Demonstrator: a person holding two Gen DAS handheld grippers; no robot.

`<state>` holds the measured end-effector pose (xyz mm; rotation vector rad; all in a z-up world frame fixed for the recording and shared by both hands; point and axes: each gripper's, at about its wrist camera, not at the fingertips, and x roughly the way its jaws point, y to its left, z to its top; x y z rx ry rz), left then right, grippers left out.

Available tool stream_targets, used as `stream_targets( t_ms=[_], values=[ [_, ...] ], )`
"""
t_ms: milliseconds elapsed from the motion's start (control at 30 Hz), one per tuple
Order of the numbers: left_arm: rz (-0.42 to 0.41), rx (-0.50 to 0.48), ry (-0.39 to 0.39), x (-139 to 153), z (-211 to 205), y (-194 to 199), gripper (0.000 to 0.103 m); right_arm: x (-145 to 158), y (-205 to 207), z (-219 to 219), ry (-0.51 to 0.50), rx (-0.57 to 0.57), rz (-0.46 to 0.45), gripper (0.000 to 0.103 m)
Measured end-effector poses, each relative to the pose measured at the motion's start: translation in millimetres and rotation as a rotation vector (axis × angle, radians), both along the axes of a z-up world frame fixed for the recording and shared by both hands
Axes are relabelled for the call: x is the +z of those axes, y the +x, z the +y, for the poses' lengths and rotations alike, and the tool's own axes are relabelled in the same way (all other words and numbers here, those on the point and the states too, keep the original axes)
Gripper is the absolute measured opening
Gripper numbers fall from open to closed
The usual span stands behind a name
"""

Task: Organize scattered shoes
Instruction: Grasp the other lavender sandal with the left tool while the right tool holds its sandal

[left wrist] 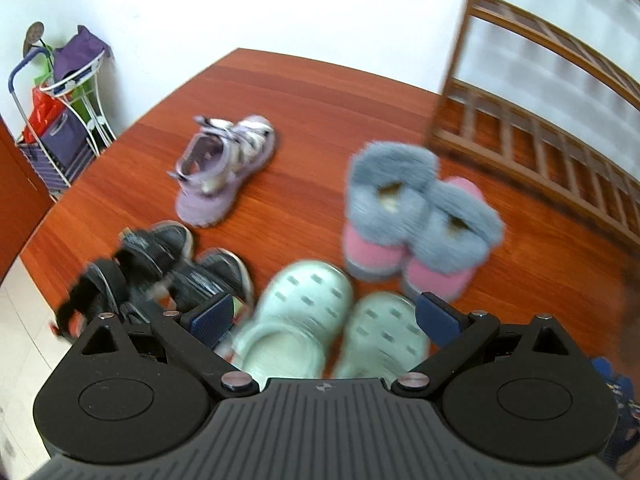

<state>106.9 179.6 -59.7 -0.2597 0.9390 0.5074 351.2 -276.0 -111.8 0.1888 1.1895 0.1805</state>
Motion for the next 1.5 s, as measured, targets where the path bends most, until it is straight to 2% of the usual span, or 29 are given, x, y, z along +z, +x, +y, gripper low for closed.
stream_targets(
  t_ms=[133, 433, 667, 867, 1100, 1367, 1500],
  values=[
    [0.010, -0.024, 0.008, -2, 49, 10, 0.101, 27, -29, 12, 0.034, -0.065, -0.009, 0.083],
    [0.047, -0.073, 0.051, -12, 137, 58, 0.103, 51, -88, 43, 0.043, -0.178, -0.040, 0.083],
    [0.119, -0.153, 0.014, -44, 185, 110, 0.103, 63, -132, 66, 0.052, -0.264, -0.053, 0.083],
    [0.185, -0.194, 0.009, -77, 208, 142, 0.103, 73, -167, 84, 0.058, -0.336, -0.061, 0.083],
    [0.236, -0.229, -0.024, -106, 224, 164, 0.103, 76, -182, 89, 0.060, -0.375, -0.062, 0.083],
    [0.248, -0.257, -0.050, -119, 223, 167, 0.101, 78, -187, 87, 0.060, -0.412, -0.057, 0.083],
    [0.252, -0.271, -0.025, -121, 218, 166, 0.093, 77, -186, 87, 0.061, -0.415, -0.054, 0.083]
  ],
)
